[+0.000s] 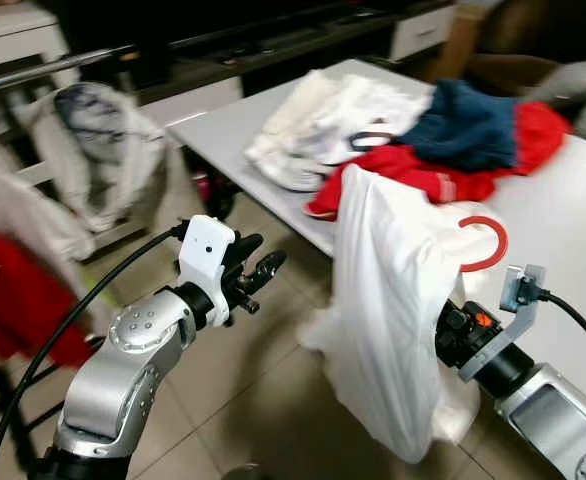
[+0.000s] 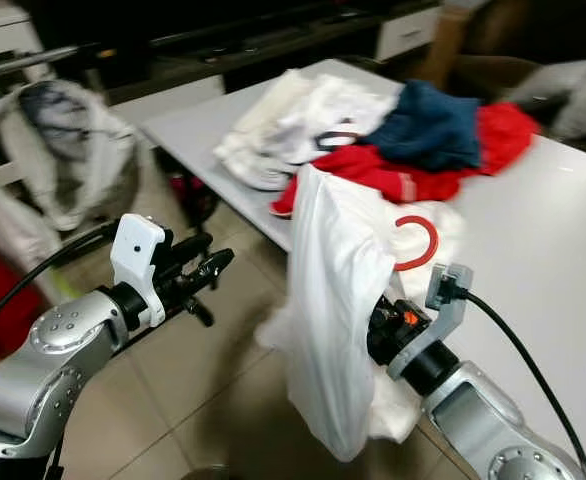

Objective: Hang hanger

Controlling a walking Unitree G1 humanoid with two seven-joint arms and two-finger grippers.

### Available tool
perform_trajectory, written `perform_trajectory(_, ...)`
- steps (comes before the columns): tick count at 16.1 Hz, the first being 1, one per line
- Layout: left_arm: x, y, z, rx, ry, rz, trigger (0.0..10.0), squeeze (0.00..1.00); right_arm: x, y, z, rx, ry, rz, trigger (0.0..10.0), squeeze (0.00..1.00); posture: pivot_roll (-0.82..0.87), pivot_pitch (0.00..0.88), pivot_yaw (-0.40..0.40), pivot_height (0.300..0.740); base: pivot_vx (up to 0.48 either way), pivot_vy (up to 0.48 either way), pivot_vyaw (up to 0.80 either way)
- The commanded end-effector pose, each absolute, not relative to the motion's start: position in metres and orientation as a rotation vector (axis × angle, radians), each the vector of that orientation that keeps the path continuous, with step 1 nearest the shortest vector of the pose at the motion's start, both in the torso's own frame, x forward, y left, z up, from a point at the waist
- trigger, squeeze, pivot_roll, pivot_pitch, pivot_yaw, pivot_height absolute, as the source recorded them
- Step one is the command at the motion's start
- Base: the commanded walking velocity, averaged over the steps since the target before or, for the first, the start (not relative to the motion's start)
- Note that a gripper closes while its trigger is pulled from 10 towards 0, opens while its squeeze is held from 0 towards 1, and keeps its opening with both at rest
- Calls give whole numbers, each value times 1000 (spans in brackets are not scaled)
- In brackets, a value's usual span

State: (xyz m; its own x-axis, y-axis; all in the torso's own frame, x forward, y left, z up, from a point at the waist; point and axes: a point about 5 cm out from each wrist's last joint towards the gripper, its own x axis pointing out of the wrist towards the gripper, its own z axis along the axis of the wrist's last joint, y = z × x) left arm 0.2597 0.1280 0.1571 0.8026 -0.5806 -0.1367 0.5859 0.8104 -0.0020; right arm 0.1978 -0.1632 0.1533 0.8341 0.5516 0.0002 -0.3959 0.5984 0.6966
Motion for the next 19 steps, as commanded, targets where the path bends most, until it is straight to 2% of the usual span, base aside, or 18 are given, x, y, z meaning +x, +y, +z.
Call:
perform_trajectory(1,260,133,156,53,145,-617,10000,0,196,-156,163,748,196,620,10000,0,-17,10,12,740,0,0,800)
perform_trajectory(8,261,132,157,70,145,-617,10000,0,191,-158,163,744,197,630,10000,0,-20,11,12,740,0,0,800)
perform_trajectory(14,263,134,158,80,141,-617,10000,0,199,-157,163,740,183,610,10000,0,-14,8,17,740,0,0,800)
perform_trajectory(17,265,134,160,79,139,-616,10000,0,208,-159,159,711,179,515,10000,0,-20,14,20,740,0,0,800)
perform_trajectory(19,265,134,157,90,146,-603,10000,0,224,-165,148,624,211,350,10000,0,-22,25,15,740,0,0,800)
